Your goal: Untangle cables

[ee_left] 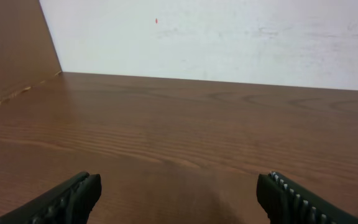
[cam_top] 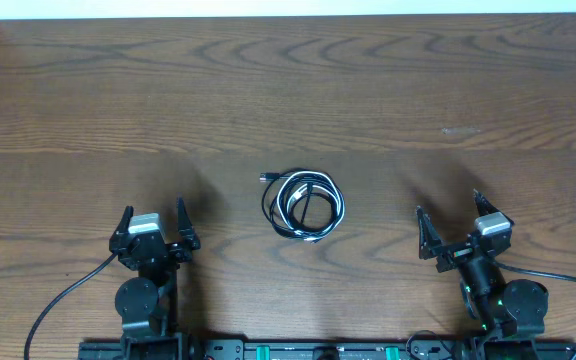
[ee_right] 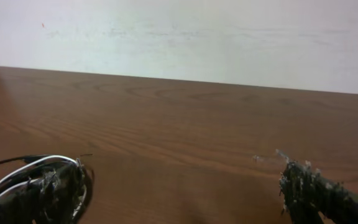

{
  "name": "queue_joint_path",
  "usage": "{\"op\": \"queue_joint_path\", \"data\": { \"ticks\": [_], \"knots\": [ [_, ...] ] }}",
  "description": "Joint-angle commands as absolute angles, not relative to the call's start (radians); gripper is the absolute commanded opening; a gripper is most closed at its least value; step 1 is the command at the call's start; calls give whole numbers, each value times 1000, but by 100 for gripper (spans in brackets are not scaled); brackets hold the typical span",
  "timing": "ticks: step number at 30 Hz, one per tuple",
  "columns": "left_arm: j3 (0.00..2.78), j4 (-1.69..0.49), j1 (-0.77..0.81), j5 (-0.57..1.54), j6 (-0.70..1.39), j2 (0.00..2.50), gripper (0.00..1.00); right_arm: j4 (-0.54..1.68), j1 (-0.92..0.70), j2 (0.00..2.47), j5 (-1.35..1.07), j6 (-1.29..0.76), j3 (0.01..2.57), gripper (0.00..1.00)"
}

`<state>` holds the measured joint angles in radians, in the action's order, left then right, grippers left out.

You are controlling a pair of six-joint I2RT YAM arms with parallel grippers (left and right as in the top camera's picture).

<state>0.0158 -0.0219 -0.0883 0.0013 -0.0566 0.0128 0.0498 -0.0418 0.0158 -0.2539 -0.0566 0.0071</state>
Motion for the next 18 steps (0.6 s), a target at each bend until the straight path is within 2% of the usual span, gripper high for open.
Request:
{"op": "queue_joint_path", "data": {
  "ticks": [1,18],
  "knots": [
    [4,-71,-84,-19,-42,5,85,55,-47,13,-265,-85,6,99],
    [4,-70,-84,-8,41,51,85,54,-47,13,-276,-85,6,99]
  ]
}}
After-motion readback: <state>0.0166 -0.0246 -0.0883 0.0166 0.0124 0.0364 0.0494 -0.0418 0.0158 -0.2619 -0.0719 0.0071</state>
